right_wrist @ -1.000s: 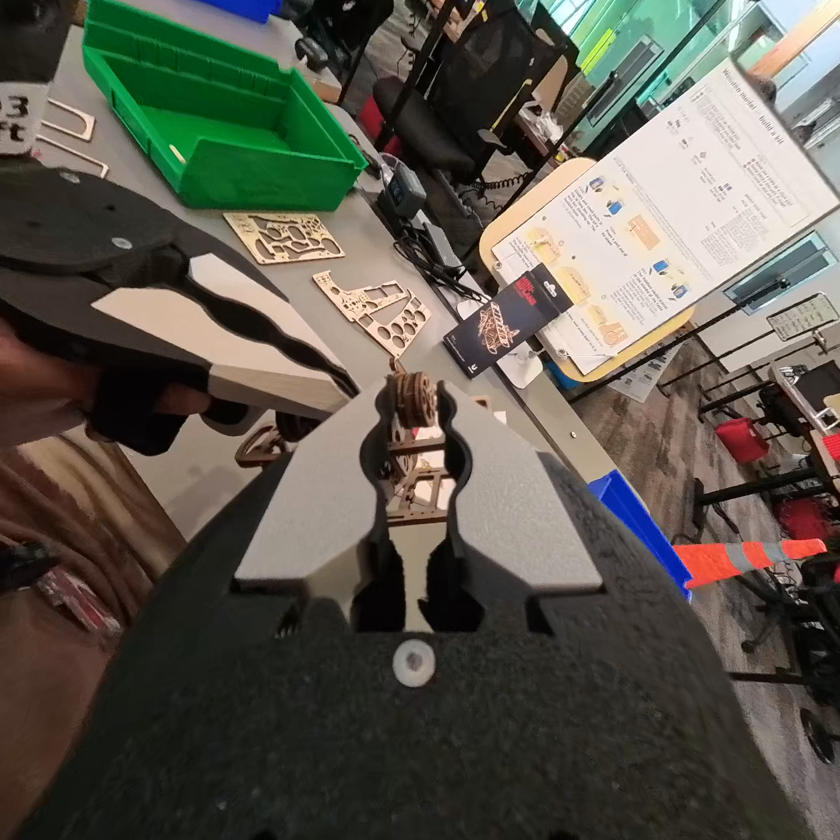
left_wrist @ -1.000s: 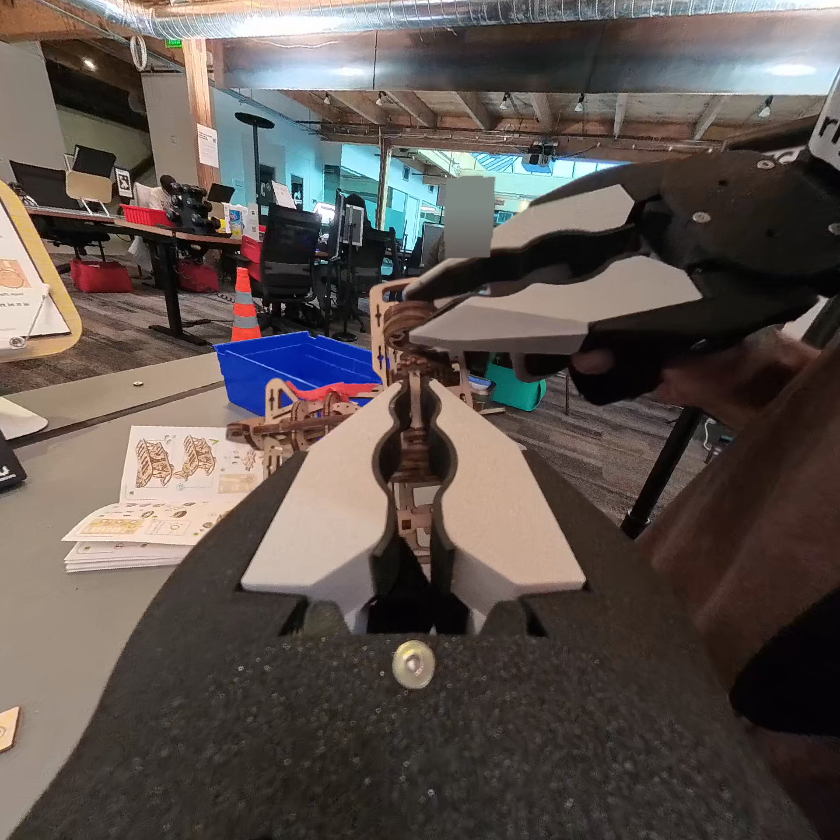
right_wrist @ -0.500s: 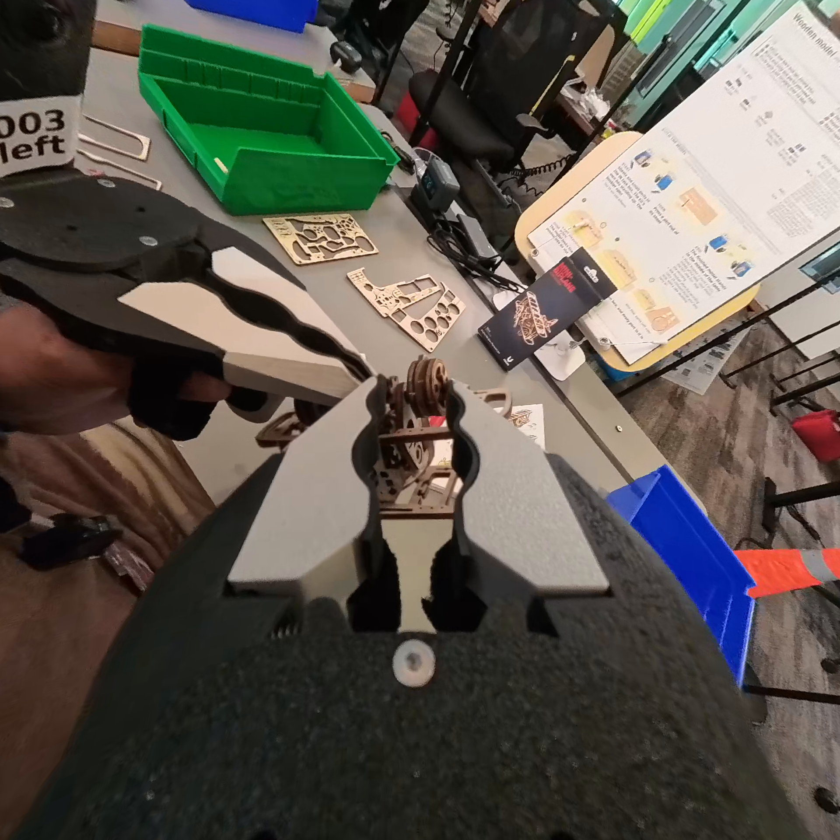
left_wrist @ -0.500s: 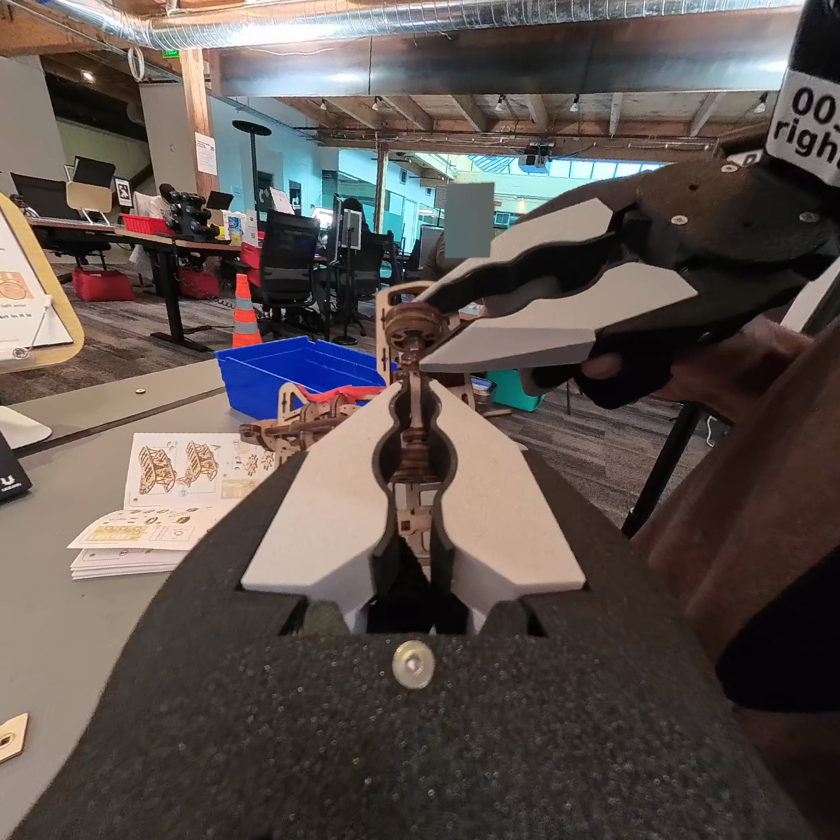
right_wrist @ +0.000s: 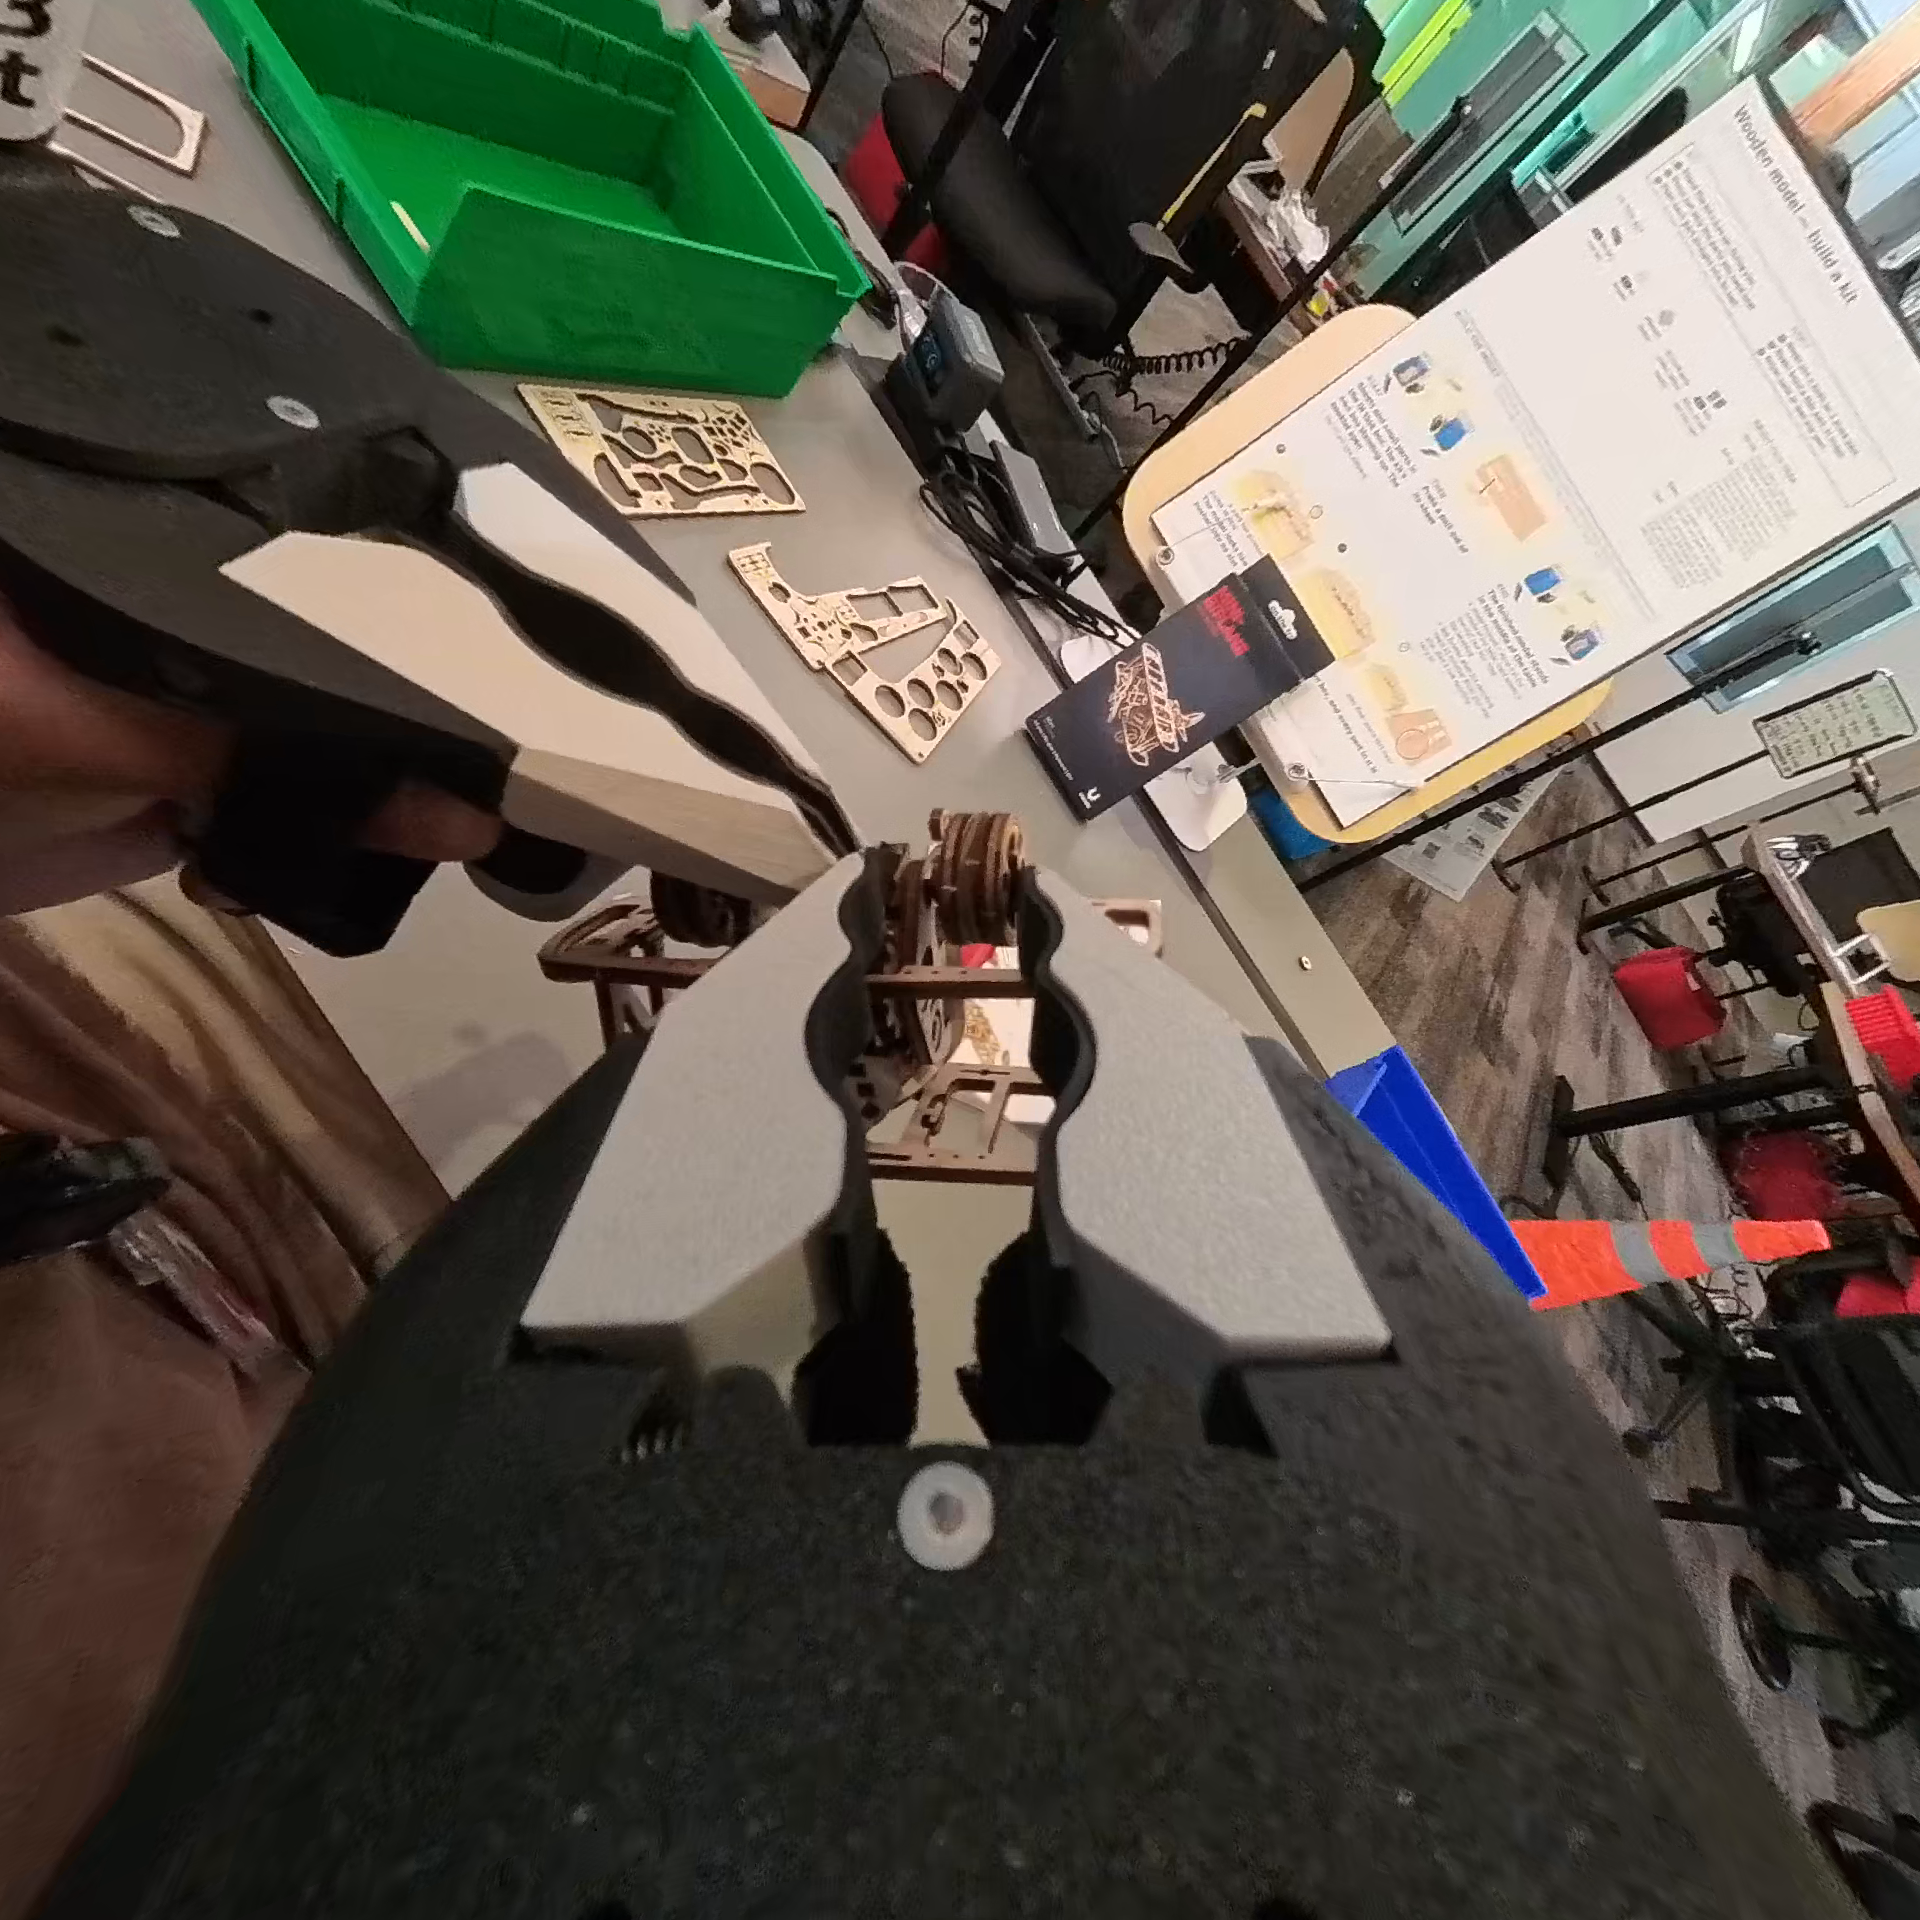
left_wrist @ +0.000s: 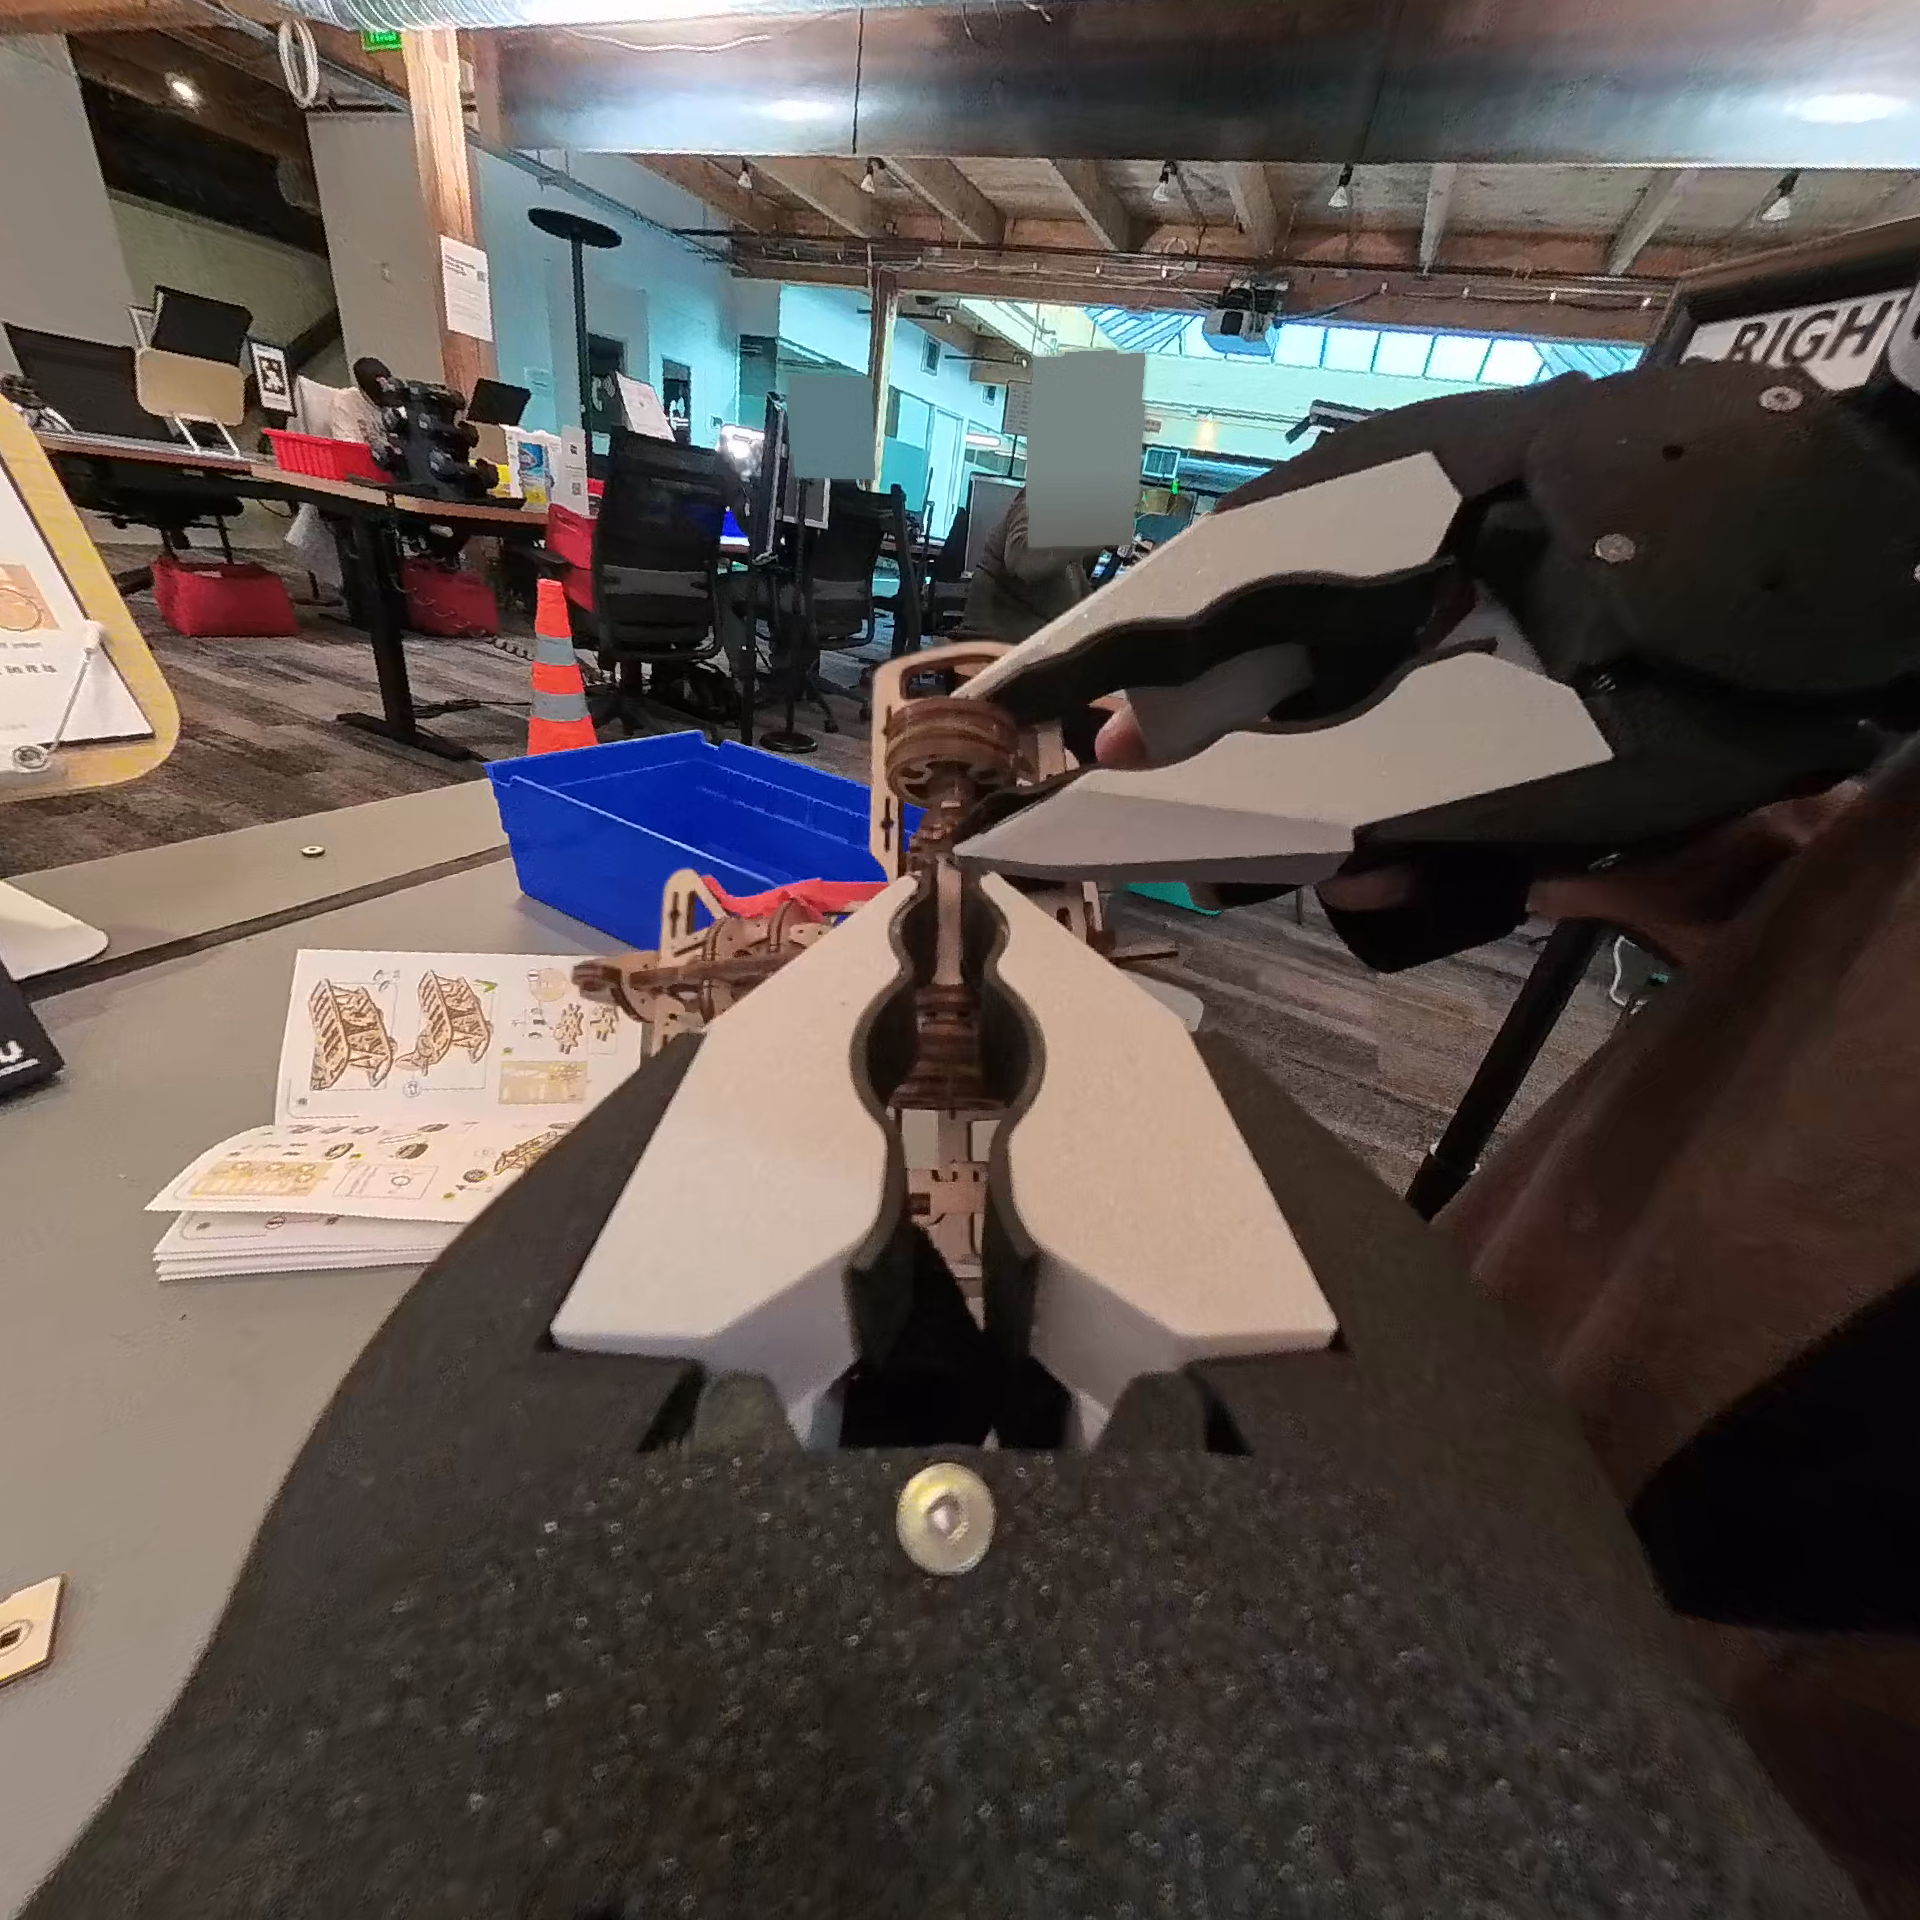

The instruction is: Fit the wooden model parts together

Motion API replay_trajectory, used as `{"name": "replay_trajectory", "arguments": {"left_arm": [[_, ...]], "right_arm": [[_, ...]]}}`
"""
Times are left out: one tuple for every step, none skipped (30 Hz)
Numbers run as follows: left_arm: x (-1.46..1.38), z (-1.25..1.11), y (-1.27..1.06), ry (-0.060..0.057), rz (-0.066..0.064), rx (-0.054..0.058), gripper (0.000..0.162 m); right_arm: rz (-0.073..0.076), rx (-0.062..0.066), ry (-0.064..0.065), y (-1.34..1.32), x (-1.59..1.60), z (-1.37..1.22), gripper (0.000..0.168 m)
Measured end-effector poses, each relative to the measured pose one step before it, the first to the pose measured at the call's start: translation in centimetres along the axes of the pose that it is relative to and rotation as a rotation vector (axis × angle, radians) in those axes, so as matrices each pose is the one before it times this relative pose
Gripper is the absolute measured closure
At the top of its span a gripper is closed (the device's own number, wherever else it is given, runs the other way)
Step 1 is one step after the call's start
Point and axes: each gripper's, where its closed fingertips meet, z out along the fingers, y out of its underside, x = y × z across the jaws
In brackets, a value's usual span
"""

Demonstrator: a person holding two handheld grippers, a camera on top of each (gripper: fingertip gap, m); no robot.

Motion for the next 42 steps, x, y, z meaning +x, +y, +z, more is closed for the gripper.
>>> {"name": "replay_trajectory", "arguments": {"left_arm": [[-0.003,0.022,0.1,-0.0061,0.0087,-0.0073,0.162],[0.035,0.003,0.092,-0.0024,0.0064,-0.0045,0.162],[0.028,0.005,0.04,0.0016,-0.0056,-0.0017,0.162],[0.016,0.033,0.068,0.0021,-0.0073,-0.0017,0.162],[0.002,0.033,0.071,-0.0015,-0.0014,-0.0011,0.162],[-0.01,0.053,0.14,-0.003,0.0029,-0.0074,0.162],[-0.011,0.049,0.117,-0.0021,0.0032,-0.004,0.162],[-0.033,0.029,0.057,-0.0015,0.0002,0.0017,0.162],[-0.068,0.117,0.133,-0.0023,-0.0023,-0.0036,0.162],[-0.088,0.167,0.202,-0.0053,0.0001,-0.0071,0.162],[-0.053,0.059,0.015,-0.0031,-0.0024,0.0052,0.162],[0.02,-0.041,-0.049,0.0035,-0.0072,0.0059,0.162],[0.033,-0.033,-0.021,0.0027,-0.0027,0.0017,0.162],[0.07,0.002,-0.041,0.0027,0.003,0.0013,0.162],[0.075,0.032,0.018,0.0008,0.007,-0.0034,0.162],[-0.003,0.003,-0.002,-0.0039,0.0069,-0.0002,0.162],[0.036,0.007,0.031,0.0022,-0.0005,-0.0007,0.162],[0.006,-0.027,0.006,0.0025,-0.0051,0.0023,0.162],[-0.053,-0.058,-0.035,-0.0005,-0.0042,0.0035,0.162],[0.003,-0.04,-0.05,0.0018,0.0012,0.0017,0.162],[0.045,-0.051,-0.133,0.0007,0.0059,0.0048,0.162],[0.042,-0.049,-0.151,-0.0004,0.0078,0.0049,0.162],[0.039,0.013,0.038,0.0002,0.0098,-0.0057,0.162],[0.007,-0.032,-0.01,-0.0017,0.0078,0.0005,0.162],[0.031,-0.027,-0.009,0.0016,-0.0005,0.0005,0.162],[0.037,-0.021,0.009,0.0036,-0.0037,-0.0018,0.162],[0.03,-0.027,-0.017,0.0018,-0.0005,-0.0024,0.162],[0.005,-0.031,-0.018,-0.0005,-0.0013,-0.0031,0.162],[-0.034,0.02,0.102,-0.0033,0.0024,-0.0102,0.162],[-0.003,0.026,0.122,-0.0045,0.0049,-0.0062,0.162],[0.027,0.02,0.12,-0.0023,0.0,-0.0029,0.162],[0.055,-0.002,0.1,0.0003,-0.0015,-0.0017,0.162],[0.082,0.04,0.061,0.0016,-0.0019,-0.0024,0.162],[0.092,0.039,0.023,-0.0016,0.0085,-0.0035,0.162],[0.037,0.088,0.069,-0.0052,0.0164,-0.0079,0.162],[0.08,0.09,0.106,0.0029,0.0063,-0.0088,0.162],[0.004,-0.001,-0.011,0.0038,-0.0056,0.0058,0.162],[-0.041,-0.031,-0.111,0.0052,-0.0144,0.0154,0.162],[-0.035,0.04,0.005,0.0093,-0.0146,0.0088,0.162],[0.008,0.017,-0.08,0.0159,-0.0179,0.0165,0.162],[0.051,-0.086,-0.31,0.0203,-0.028,0.0246,0.162],[0.021,-0.138,-0.304,0.0158,-0.0162,0.0173,0.162]], "right_arm": [[-0.0039,-0.0045,0.0009,0.108,-0.037,0.026,0.143],[-0.0069,-0.0039,0.0004,0.075,-0.064,-0.013,0.143],[-0.003,-0.0021,0.0008,0.045,-0.029,-0.01,0.143],[0.0002,-0.0033,-0.0006,0.08,-0.033,0.009,0.143],[-0.003,-0.0031,0.0013,0.062,-0.028,0.02,0.143],[-0.0042,-0.0034,0.0005,0.124,-0.036,0.033,0.143],[0.0001,-0.0008,-0.0005,0.098,-0.03,0.038,0.143],[0.0072,0.0015,0.0026,-0.007,0.01,0.022,0.143],[0.0057,-0.0076,0.0072,0.075,0.057,0.045,0.143],[-0.012,-0.0118,0.0087,0.17,0.08,0.088,0.144],[0.0085,0.0019,-0.0014,0.054,0.084,0.074,0.143],[0.0352,0.0114,-0.0177,-0.152,-0.017,-0.009,0.142],[0.028,0.0121,-0.0153,-0.221,-0.075,-0.081,0.14],[0.0068,0.0081,-0.0036,-0.188,0.019,-0.097,0.139],[-0.0123,0.0051,0.0159,-0.144,0.228,-0.116,0.139],[-0.019,0.0037,0.0116,-0.137,0.151,-0.128,0.139],[-0.0073,-0.0002,0.0024,-0.101,0.071,-0.115,0.139],[0.0046,0.0004,-0.0032,-0.079,0.038,-0.077,0.139],[0.0099,0.0049,-0.0115,-0.072,-0.073,-0.067,0.139],[0.0122,0.0003,-0.0135,0.055,-0.117,-0.015,0.139],[0.0109,-0.0034,-0.0106,0.125,-0.111,0.036,0.139],[0.0099,-0.0038,-0.0141,0.179,-0.204,0.069,0.139],[0.0112,0.0028,-0.0083,0.08,-0.098,0.044,0.14],[0.0066,0.0045,-0.005,0.026,-0.029,0.0,0.14],[0.0071,0.0017,-0.0078,0.009,-0.042,-0.004,0.14],[-0.0044,-0.001,-0.003,0.008,-0.044,-0.036,0.14],[-0.0202,-0.0033,0.0077,0.036,0.004,-0.038,0.141],[-0.0267,-0.0106,0.0145,0.147,0.055,0.003,0.143],[-0.0177,-0.0089,0.0076,0.153,-0.024,0.03,0.143],[-0.0001,-0.0072,-0.0017,0.152,-0.052,0.039,0.143],[0.0102,-0.008,-0.0069,0.158,-0.068,0.018,0.143],[0.0014,-0.0054,-0.0051,0.128,-0.075,-0.003,0.143],[-0.0015,-0.0041,-0.0014,0.092,-0.038,-0.031,0.143],[-0.0012,-0.0034,0.0037,0.062,-0.011,-0.044,0.143],[0.0047,-0.0019,0.0,0.135,0.011,-0.021,0.143],[0.0195,-0.0042,-0.0096,0.19,0.02,-0.002,0.144],[0.0099,0.0047,0.0004,0.024,0.005,-0.009,0.144],[-0.0015,0.0127,0.0142,-0.165,0.05,-0.028,0.144],[0.007,-0.0041,0.0106,-0.06,0.072,-0.002,0.144],[-0.002,-0.0006,0.0043,-0.139,0.065,-0.044,0.144],[0.0011,0.0246,-0.0004,-0.473,0.042,-0.152,0.143],[0.0265,0.0432,-0.0108,-0.824,-0.085,-0.258,0.142]]}}
